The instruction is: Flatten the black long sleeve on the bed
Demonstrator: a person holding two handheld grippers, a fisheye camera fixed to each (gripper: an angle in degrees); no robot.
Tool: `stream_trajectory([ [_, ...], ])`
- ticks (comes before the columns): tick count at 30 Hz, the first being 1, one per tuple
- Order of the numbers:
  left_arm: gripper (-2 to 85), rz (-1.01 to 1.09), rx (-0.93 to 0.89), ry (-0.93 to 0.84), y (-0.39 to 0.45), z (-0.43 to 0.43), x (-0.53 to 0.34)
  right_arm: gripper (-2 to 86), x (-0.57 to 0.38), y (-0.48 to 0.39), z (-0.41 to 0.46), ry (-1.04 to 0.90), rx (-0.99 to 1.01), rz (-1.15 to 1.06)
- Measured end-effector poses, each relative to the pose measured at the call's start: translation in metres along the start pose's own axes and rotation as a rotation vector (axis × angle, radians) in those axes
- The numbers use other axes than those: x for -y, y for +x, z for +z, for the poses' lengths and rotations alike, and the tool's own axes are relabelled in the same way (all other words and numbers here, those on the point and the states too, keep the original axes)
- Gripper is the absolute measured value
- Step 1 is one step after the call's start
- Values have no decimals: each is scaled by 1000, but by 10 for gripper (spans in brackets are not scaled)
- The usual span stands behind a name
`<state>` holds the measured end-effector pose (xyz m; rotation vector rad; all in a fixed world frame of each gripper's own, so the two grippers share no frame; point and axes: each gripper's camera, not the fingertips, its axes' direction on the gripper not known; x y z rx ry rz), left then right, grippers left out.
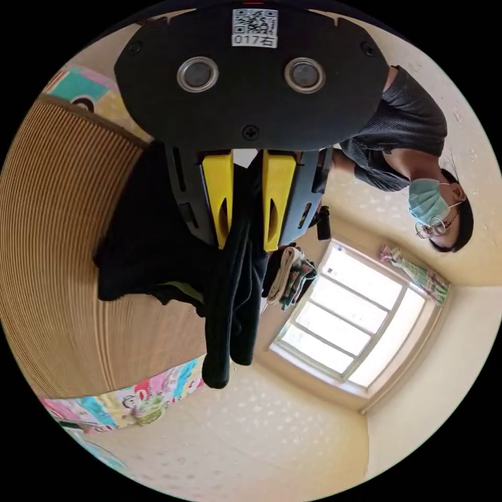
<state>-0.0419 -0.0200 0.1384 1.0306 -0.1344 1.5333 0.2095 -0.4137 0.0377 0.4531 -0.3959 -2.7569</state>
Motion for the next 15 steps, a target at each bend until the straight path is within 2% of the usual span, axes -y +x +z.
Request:
stream_trajectory([
  [1,116,-7,-26,-38,-7,16,2,107,-26,33,-16,15,-71,115],
  [4,135,-27,-62,-168,-16,69,7,146,-88,74,-41,30,-181,277],
  [9,170,-60,-55,-355,-25,157,3,172,-180,73,-69,212,39,316],
  [11,168,-98,-128,-438,-33,195,-5,182,-202,74,-68,229,94,353],
  [13,138,-156,-211,-509,-40,224,-16,202,-214,76,-59,223,181,383],
  [15,98,-212,-214,-508,-45,234,-27,219,-211,76,-49,192,246,388],
])
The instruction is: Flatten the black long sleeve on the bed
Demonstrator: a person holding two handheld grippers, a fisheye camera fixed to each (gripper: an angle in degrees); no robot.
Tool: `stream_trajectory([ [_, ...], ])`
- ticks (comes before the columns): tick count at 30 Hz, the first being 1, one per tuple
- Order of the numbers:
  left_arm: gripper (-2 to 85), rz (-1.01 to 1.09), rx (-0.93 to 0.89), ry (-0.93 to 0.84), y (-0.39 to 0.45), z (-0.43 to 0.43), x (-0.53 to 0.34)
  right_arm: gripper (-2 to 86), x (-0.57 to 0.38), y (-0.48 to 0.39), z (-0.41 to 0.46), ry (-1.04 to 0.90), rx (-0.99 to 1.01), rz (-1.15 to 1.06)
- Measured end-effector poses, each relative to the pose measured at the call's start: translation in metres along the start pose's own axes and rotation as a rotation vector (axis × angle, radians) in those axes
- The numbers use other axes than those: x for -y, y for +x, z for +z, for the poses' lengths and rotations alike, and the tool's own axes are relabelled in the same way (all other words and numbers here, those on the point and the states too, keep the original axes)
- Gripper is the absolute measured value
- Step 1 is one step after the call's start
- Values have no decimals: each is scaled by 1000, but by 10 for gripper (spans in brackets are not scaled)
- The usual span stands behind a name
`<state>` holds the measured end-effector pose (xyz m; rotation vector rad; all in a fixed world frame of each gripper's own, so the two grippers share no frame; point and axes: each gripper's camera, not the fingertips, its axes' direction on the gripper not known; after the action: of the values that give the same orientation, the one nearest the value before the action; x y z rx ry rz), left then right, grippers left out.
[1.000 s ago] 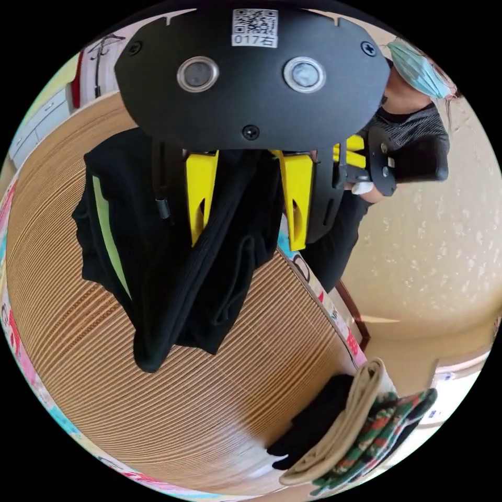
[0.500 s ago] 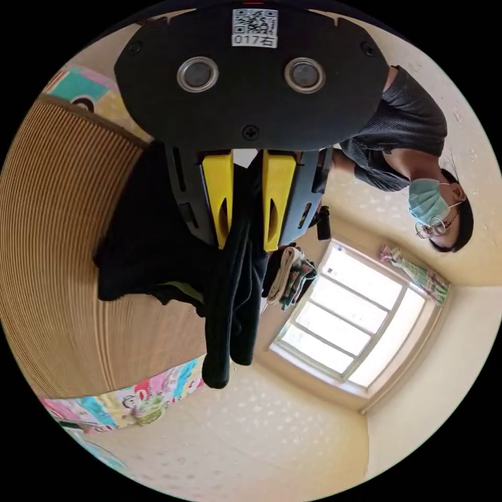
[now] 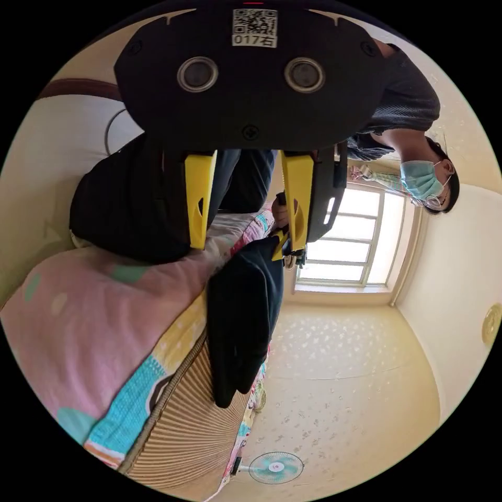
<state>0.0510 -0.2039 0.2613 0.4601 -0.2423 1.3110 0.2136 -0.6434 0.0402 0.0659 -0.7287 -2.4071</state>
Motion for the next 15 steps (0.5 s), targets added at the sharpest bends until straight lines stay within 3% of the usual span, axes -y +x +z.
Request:
stream_trajectory([
  [5,69,204,-32,-31,69,30,-47,254,20,-18,20,-35,180,-24],
  [10,68,312,32,-102,129,76,-112,216,64,-56,24,-15,395,-138],
  [15,75,445,-11,15,162,48,-135,193,121,-170,-45,45,231,-465],
])
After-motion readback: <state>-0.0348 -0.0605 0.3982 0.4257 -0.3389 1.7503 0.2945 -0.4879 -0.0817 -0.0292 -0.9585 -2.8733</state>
